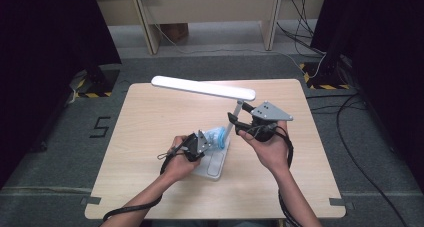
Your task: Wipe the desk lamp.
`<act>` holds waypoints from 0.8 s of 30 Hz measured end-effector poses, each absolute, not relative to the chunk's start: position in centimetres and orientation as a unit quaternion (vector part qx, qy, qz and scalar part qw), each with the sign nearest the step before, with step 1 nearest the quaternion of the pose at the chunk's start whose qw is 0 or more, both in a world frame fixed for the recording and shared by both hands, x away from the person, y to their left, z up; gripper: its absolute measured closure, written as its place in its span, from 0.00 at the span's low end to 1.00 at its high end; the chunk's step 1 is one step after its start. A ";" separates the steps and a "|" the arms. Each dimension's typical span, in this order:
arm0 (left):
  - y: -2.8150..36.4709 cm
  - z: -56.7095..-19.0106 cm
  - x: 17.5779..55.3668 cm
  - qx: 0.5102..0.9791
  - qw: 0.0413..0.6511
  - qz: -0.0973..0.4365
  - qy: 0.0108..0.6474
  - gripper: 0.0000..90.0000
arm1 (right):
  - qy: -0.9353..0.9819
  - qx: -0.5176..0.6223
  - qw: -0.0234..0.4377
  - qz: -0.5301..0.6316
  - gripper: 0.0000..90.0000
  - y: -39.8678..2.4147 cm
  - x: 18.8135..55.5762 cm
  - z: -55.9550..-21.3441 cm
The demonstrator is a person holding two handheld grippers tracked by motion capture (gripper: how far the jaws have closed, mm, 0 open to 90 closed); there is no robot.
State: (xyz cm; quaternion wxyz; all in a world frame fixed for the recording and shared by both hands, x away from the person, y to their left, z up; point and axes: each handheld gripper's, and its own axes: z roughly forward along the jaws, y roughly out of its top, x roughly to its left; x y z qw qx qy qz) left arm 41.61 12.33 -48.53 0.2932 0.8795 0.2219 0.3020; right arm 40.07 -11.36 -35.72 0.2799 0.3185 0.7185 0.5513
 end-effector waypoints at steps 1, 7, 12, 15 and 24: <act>12.3 -48.5 41.6 0.880 0.293 0.302 0.222 0.79 | 0.718 0.316 0.284 0.552 0.46 -11.4 40.3 -35.6; 12.4 -48.7 41.7 0.882 0.289 0.302 0.215 0.79 | 0.719 0.307 0.288 0.553 0.49 -11.5 41.1 -35.1; 12.5 -48.7 41.7 0.883 0.292 0.300 0.214 0.79 | 0.720 0.305 0.288 0.554 0.51 -11.3 41.2 -35.1; 12.9 -48.4 41.7 0.879 0.304 0.289 0.228 0.79 | 0.718 0.310 0.285 0.554 0.48 -11.4 41.1 -35.3; 14.5 -46.9 39.9 0.864 0.340 0.277 0.246 0.79 | 0.727 0.345 0.256 0.536 0.42 -11.9 39.7 -38.1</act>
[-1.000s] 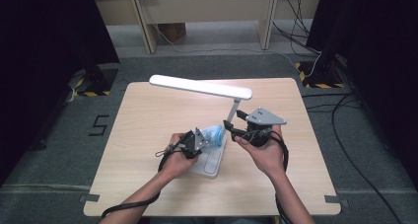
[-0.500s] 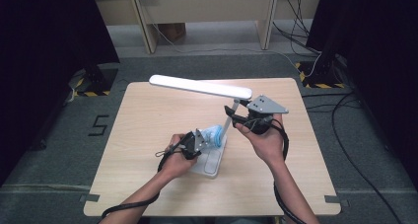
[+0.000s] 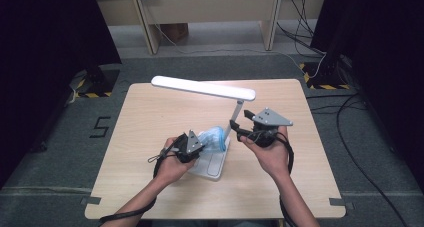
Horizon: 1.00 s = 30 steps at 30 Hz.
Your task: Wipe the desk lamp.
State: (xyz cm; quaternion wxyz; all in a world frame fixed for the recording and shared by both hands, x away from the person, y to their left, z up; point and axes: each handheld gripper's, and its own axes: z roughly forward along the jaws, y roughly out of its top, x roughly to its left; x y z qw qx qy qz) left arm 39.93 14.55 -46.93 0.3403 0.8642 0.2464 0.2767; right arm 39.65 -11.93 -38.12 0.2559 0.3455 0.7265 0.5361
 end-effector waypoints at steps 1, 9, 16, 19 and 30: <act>14.7 -46.8 39.7 0.865 0.341 0.275 0.245 0.79 | 0.730 0.350 0.249 0.532 0.43 -12.0 39.4 -38.8; 15.3 -47.8 39.2 0.874 0.328 0.268 0.239 0.78 | 0.767 0.356 0.193 0.498 0.46 -11.0 36.9 -43.1; 15.5 -46.7 38.3 0.860 0.358 0.268 0.245 0.78 | 0.780 0.343 0.178 0.491 0.48 -9.7 36.2 -44.2; 15.6 -46.1 37.4 0.863 0.362 0.265 0.231 0.78 | 0.790 0.320 0.185 0.489 0.48 -8.8 35.8 -44.6; 15.4 -45.4 35.6 0.879 0.368 0.242 0.182 0.78 | 0.816 0.247 0.186 0.488 0.36 -7.1 36.2 -44.4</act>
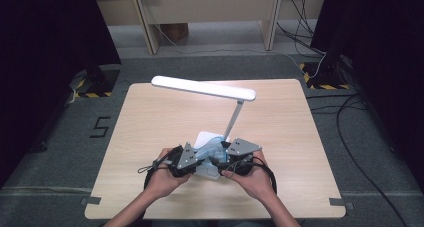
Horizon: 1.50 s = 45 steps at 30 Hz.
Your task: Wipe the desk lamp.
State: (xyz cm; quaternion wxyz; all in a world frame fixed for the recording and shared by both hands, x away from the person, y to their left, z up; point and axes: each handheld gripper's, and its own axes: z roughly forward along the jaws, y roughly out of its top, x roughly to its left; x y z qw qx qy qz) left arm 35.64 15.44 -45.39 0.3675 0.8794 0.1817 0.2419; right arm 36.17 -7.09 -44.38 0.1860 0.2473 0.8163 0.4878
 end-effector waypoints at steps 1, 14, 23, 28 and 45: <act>15.5 -45.3 35.6 0.880 0.370 0.240 0.179 0.78 | 0.820 0.242 0.186 0.484 0.35 -7.1 36.3 -44.5; 15.4 -44.4 35.3 0.887 0.381 0.225 0.134 0.78 | 0.865 0.186 0.153 0.440 0.34 -7.2 37.1 -46.0; 15.1 -44.0 35.4 0.882 0.395 0.221 0.130 0.79 | 0.871 0.170 0.161 0.432 0.56 -7.3 37.1 -46.0; 14.8 -44.2 35.5 0.878 0.405 0.217 0.131 0.78 | 0.870 0.176 0.166 0.430 0.74 -7.6 36.8 -45.8; 15.0 -43.4 35.1 0.840 0.471 0.227 0.144 0.39 | 0.841 0.281 0.156 0.435 0.80 -11.8 36.6 -44.3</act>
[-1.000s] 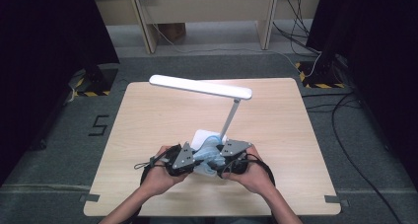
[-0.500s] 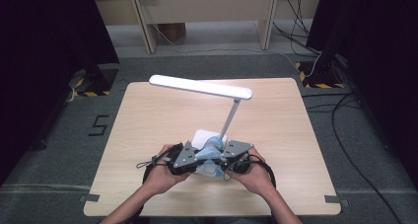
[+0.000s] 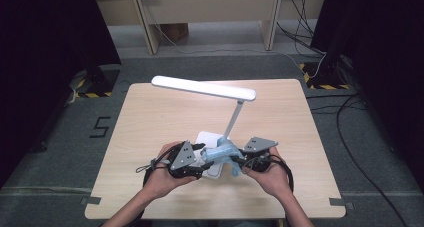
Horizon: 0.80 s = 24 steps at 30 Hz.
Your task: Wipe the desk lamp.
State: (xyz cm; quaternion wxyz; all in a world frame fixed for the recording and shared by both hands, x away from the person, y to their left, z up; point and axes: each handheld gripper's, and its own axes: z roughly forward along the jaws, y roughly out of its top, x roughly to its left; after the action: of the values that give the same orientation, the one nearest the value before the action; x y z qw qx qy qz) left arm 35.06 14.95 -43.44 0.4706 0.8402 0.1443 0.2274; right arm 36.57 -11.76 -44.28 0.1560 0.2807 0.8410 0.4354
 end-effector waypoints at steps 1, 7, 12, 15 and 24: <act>15.0 -43.5 35.0 0.842 0.469 0.228 0.141 0.38 | 0.839 0.288 0.158 0.433 0.80 -12.0 36.6 -44.3; 16.2 -44.6 35.7 0.846 0.454 0.226 0.162 0.41 | 0.825 0.332 0.187 0.417 0.81 -14.5 36.7 -44.2; 16.4 -46.9 37.3 0.858 0.415 0.224 0.203 0.48 | 0.796 0.372 0.210 0.429 0.81 -17.2 36.6 -43.1; 16.3 -48.4 38.3 0.864 0.399 0.218 0.216 0.49 | 0.784 0.380 0.220 0.438 0.80 -18.2 36.5 -42.1; 16.3 -50.4 39.4 0.863 0.393 0.206 0.240 0.50 | 0.706 0.420 0.262 0.507 0.80 -20.7 36.4 -38.1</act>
State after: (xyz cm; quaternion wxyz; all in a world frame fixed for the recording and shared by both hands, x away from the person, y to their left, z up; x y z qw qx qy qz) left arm 39.42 16.33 -50.37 0.3932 0.8634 0.2399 0.2059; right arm 36.37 -20.74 -38.11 0.2617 0.4198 0.7058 0.5071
